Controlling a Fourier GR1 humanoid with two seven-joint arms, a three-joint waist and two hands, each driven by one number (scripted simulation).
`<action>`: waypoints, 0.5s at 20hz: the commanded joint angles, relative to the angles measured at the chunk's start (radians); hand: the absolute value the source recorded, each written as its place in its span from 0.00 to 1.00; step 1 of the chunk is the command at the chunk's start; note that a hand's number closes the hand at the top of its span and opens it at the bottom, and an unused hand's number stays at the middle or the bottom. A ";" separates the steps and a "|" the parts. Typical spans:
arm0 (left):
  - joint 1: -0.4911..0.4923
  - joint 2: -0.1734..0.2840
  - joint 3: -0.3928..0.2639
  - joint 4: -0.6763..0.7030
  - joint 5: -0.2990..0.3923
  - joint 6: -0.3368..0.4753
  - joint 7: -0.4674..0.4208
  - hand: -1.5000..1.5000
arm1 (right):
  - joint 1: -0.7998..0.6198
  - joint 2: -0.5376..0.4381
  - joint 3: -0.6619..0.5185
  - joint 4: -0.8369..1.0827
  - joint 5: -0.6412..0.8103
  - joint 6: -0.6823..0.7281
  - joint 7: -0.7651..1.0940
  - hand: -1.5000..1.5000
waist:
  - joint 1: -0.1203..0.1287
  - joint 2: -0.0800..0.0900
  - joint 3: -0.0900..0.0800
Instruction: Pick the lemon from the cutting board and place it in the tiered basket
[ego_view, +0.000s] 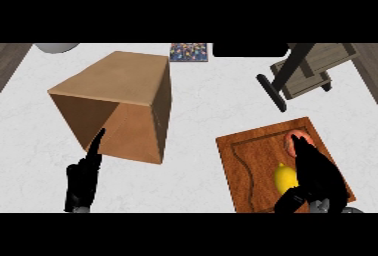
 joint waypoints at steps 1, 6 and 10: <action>-0.008 -0.017 -0.011 0.022 -0.002 -0.007 0.035 0.50 | -0.065 0.093 0.000 0.008 -0.002 0.107 0.258 0.00 | 0.001 0.004 -0.005; 0.016 -0.007 0.005 -0.002 -0.005 -0.016 0.040 0.50 | 0.051 0.051 -0.053 0.029 0.013 0.077 0.104 0.00 | -0.006 0.002 -0.003; -0.006 -0.026 0.008 0.028 -0.027 0.004 0.032 0.50 | 0.014 0.120 -0.056 0.118 0.044 0.085 0.109 0.00 | -0.001 0.004 -0.004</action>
